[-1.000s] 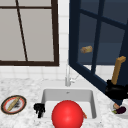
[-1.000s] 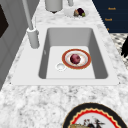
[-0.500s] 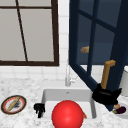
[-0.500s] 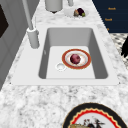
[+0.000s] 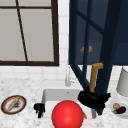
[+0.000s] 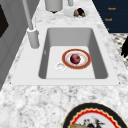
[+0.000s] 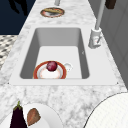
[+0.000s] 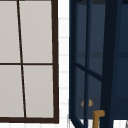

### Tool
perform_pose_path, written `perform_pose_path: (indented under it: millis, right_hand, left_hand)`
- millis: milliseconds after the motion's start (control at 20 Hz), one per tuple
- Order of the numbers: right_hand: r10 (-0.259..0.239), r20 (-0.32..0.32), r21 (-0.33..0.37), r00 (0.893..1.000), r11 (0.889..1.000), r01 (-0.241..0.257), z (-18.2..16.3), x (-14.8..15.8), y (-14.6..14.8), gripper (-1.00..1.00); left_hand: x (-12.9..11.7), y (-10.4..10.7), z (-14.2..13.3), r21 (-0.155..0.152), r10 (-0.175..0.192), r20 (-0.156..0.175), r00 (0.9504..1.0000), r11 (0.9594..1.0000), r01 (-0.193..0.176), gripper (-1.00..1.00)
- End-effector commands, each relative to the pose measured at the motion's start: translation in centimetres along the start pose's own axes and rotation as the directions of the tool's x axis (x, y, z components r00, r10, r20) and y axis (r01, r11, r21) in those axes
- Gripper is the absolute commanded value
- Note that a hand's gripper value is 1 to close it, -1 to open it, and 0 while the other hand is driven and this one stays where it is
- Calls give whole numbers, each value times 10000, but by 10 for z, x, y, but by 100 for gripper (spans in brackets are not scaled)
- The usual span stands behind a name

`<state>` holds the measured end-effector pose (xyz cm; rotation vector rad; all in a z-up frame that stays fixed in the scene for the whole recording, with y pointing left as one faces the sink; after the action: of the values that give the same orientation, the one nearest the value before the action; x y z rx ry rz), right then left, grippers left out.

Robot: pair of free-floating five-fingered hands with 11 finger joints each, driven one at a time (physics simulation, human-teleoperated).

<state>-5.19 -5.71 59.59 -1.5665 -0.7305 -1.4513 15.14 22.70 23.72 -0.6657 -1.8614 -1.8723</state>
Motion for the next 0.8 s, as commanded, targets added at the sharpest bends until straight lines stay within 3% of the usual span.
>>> perform_pose_path:
  millis: [0, 400, 550, 600, 650, 700, 750]
  right_hand:
    - [-51, 85, -104, 10000, 9999, 52, 11, -38, -30, 100]
    - [-62, 43, -1210, 10000, 9926, 67, 54, -46, -52, 100]
    - [167, 63, -1543, 9998, 9879, -155, 70, -37, -58, 100]
    - [-86, -19, -1251, 10000, 9921, 83, 63, -23, -49, 100]
    - [-24, -128, -1486, 9999, 9889, 5, 65, -14, -36, 100]
    - [-252, -103, -1723, 9996, 9848, 230, 68, -12, -35, -100]
    - [-406, -167, -2555, 9990, 9662, 350, 71, -10, -27, -100]
  left_hand:
    - [0, 0, 0, 0, 0, 0, 10000, 10000, 0, 0]
    - [0, 0, 0, 0, 0, 0, 10000, 10000, 0, 0]
    - [0, 0, 0, 0, 0, 0, 10000, 10000, 0, 0]
    - [0, 0, 0, 0, 0, 0, 10000, 10000, 0, 0]
    - [0, 0, 0, 0, 0, 0, 10000, 10000, 0, 0]
    - [0, 0, 0, 0, 0, 0, 10000, 10000, 0, 0]
    - [0, 0, 0, 0, 0, 0, 10000, 10000, 0, 0]
